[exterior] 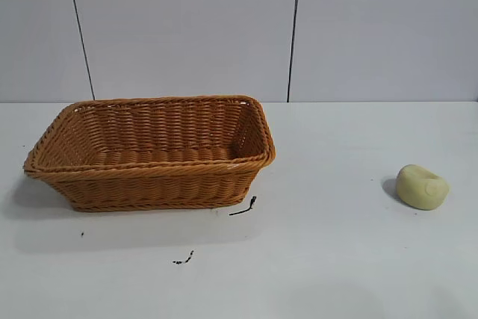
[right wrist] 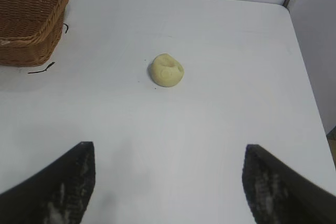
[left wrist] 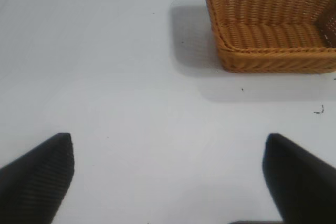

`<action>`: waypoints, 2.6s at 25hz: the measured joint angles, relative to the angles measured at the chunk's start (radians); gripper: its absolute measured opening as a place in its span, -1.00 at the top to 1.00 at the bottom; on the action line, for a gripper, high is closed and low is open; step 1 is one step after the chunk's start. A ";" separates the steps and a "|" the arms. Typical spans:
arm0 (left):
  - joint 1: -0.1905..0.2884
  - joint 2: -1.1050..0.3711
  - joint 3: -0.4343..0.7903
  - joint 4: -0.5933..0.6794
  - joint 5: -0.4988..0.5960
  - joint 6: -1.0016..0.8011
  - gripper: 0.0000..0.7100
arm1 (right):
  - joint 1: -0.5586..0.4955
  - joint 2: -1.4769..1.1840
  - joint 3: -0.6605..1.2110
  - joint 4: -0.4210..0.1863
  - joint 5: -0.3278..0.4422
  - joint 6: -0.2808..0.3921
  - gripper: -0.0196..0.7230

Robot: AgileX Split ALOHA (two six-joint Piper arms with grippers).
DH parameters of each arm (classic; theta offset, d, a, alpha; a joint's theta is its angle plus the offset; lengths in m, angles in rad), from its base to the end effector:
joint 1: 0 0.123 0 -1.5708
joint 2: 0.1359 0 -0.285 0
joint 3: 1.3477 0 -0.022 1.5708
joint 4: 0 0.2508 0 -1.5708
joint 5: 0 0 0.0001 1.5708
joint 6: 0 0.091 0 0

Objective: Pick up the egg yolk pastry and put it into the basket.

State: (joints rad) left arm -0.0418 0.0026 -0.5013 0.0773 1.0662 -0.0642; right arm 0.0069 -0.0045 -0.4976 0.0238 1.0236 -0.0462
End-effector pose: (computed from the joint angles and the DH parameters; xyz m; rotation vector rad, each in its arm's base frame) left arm -0.0047 0.0064 0.2774 -0.0267 2.0486 0.0266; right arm -0.0038 0.0018 0.2797 -0.0538 2.0042 0.0031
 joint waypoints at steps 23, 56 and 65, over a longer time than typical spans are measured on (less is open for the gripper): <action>0.000 0.000 0.000 0.000 0.000 0.000 -0.96 | 0.000 0.300 -0.082 -0.002 -0.045 -0.009 -0.82; 0.000 0.000 0.000 0.000 0.000 0.000 -0.96 | 0.046 2.001 -0.901 -0.015 -0.167 -0.037 -0.90; 0.000 0.000 0.000 0.000 0.000 0.000 -0.96 | 0.023 2.078 -0.902 -0.014 -0.198 -0.037 -0.90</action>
State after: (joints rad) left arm -0.0418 0.0026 -0.5013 0.0773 1.0662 -0.0642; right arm 0.0299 2.0735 -1.3995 0.0093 0.8253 -0.0829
